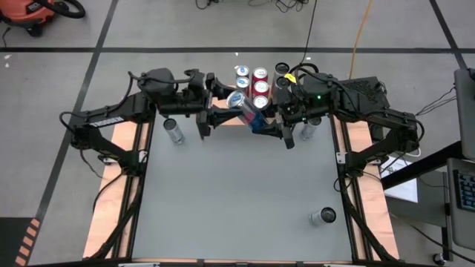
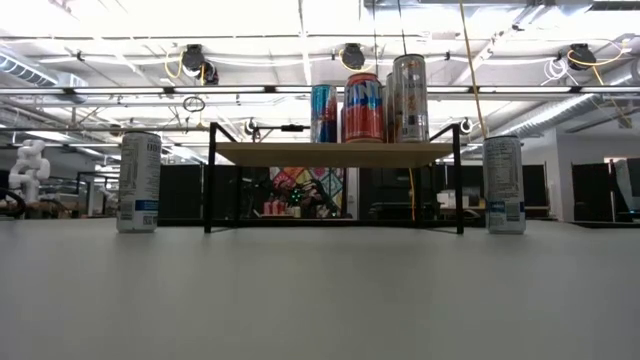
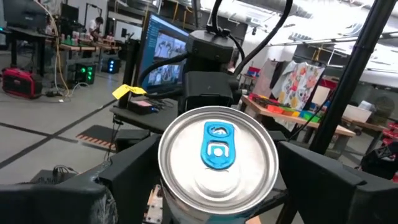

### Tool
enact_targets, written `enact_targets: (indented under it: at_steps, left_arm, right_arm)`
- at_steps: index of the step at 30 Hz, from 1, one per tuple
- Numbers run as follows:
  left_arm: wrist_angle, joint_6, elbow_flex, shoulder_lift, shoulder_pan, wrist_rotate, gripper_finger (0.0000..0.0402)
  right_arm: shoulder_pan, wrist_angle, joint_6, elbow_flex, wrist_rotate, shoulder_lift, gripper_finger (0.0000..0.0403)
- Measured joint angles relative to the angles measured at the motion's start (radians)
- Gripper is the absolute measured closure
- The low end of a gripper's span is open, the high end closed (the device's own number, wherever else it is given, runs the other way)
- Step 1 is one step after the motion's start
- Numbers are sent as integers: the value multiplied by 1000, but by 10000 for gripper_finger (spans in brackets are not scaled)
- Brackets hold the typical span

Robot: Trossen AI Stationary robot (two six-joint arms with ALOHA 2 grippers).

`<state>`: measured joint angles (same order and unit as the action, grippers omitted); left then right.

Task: Place canned beverage on shelf
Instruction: Put the blue can on the shelf aligned with the other blue can

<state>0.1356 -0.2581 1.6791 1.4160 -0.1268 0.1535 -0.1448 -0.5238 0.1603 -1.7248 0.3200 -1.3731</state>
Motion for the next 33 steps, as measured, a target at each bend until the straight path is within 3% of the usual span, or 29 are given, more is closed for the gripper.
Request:
enact_targets:
  at_steps: [4,14,24,33]
  left_arm:
    - [1,-23,0,-3,0,1,85]
    - [8,-14,0,-3,0,-7,159]
    - [8,-13,0,-3,1,-19,166]
    - [18,58,0,-8,0,-15,167]
  right_arm:
    - [0,1,3,0,-1,0,212]
    - [0,1,5,0,2,0,211]
    - [3,1,4,0,-3,0,207]
    - [2,-10,36,-2,-45,8,118]
